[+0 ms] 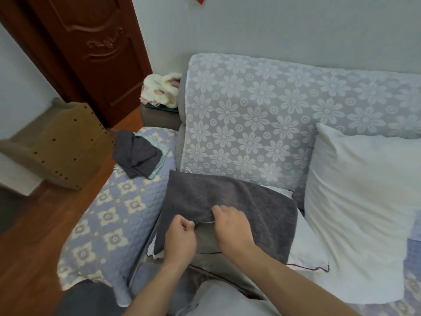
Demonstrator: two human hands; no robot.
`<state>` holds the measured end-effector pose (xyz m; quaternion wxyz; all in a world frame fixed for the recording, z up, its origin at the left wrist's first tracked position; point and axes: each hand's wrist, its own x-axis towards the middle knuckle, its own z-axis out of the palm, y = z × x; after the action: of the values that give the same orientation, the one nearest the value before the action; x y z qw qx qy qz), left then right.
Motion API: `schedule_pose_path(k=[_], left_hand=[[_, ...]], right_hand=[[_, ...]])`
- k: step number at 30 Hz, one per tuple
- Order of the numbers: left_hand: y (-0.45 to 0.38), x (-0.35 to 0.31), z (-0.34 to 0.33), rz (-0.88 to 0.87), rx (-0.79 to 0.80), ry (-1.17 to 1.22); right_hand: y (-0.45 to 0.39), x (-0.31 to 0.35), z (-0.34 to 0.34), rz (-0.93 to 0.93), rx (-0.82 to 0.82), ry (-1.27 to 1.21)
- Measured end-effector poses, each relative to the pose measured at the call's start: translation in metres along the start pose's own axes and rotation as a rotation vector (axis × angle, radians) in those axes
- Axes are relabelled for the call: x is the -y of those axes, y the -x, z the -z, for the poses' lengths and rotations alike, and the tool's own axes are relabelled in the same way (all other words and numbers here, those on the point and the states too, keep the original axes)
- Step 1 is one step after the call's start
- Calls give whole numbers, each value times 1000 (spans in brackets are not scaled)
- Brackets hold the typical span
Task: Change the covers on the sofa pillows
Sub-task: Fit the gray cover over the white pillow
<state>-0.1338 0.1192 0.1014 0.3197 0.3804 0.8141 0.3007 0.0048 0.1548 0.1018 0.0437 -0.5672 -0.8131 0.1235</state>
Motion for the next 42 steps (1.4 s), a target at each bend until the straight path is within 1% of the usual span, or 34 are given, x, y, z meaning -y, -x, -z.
schedule_pose_path(k=[3, 6, 9, 11, 13, 15, 16, 17, 19, 20, 22, 23, 25, 27, 29, 31, 33, 34, 35, 37, 38, 39, 41, 42], left_hand=[[-21, 5, 5, 6, -19, -12], [-41, 18, 20, 55, -63, -34], [-60, 47, 43, 145, -122, -66], [-62, 64, 54, 171, -148, -104], [-59, 73, 56, 131, -182, -123], [-56, 73, 51, 23, -187, -120], [-52, 72, 47, -52, -158, -120], [-49, 69, 41, -132, -92, -150], [-43, 66, 21, -306, 68, -309], [-39, 65, 10, -366, 108, -380], [-35, 58, -6, -451, 122, -415], [-36, 56, -10, -480, 99, -400], [-42, 57, -6, -486, 19, -431], [-50, 58, 9, -447, -37, -482], [-58, 57, 28, -339, -87, -461], [-69, 59, 43, -260, -139, -393], [-75, 58, 58, -257, -191, -303], [-75, 56, 65, -274, -232, -257], [-75, 53, 71, -275, -271, -195], [-71, 48, 82, -221, -325, -27], [-68, 46, 84, -175, -336, 41], [-66, 45, 85, -130, -337, 82], [-71, 48, 87, -89, -295, 72], [-81, 49, 89, -72, -264, 38]], right_hand=[[-7, 3, 5, -7, -55, -23], [-14, -6, 13, -106, -140, -99], [-15, -29, 24, -252, -125, -173], [-10, -37, 25, -262, -135, -150], [-4, -35, 23, -250, -131, -162], [-1, -33, 23, -260, -132, -208], [-1, -33, 26, -255, -122, -230], [-3, -34, 30, -241, -100, -255], [-5, -33, 41, -186, -42, -309], [-5, -31, 46, -144, -15, -325], [-3, -24, 56, -44, 62, -334], [-2, -23, 60, -1, 124, -340], [0, -26, 71, 39, 260, -367], [2, -33, 82, 48, 333, -382], [4, -40, 90, 23, 340, -419], [7, -47, 94, -8, 351, -503], [15, -55, 89, -22, 335, -543], [21, -62, 81, -54, 263, -507], [27, -72, 68, -123, 139, -425], [41, -95, 39, -384, -124, -217], [49, -108, 24, -518, -199, -132], [55, -117, 14, -597, -231, -78], [57, -130, 2, -727, -164, -62], [49, -135, 6, -826, -114, -112]])
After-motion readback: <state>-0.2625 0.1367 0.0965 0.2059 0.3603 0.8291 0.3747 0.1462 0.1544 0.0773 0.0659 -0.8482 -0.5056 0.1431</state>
